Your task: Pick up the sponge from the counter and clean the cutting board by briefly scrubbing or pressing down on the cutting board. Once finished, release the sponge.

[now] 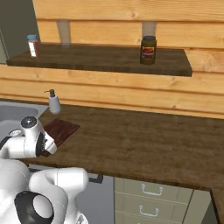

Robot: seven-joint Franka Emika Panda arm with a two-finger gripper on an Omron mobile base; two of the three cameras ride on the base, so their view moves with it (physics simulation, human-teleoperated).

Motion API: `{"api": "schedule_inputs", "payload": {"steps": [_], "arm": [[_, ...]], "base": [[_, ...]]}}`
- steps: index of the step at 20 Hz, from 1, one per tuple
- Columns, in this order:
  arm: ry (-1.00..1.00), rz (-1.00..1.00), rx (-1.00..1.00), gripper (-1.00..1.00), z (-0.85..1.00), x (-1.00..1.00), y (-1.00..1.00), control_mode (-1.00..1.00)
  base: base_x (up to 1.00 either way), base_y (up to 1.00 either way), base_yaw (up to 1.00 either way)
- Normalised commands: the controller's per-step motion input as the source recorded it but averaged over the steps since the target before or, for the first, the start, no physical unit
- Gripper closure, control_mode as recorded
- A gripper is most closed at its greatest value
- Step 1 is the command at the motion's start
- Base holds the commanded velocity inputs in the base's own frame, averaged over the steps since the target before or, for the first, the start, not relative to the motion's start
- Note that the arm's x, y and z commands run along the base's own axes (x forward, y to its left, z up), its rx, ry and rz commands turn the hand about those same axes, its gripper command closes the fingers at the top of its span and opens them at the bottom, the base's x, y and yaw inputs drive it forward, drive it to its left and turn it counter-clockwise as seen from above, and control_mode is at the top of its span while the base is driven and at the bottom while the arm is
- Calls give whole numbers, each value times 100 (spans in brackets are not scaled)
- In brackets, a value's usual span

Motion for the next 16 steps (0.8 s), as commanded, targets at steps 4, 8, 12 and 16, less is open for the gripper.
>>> {"api": "schedule_inputs", "payload": {"steps": [4, 8, 12, 16], "arm": [[0, 0, -1, 100, -32, -10, 6, -100], [0, 0, -3, 100, -70, -1, 9, -100], [1, 0, 0, 100, -48, -2, 0, -100], [8, 0, 4, 100, -8, 8, -8, -100]], "base": [[0, 0, 0], [0, 0, 0], [0, 0, 0], [0, 0, 0]]}}
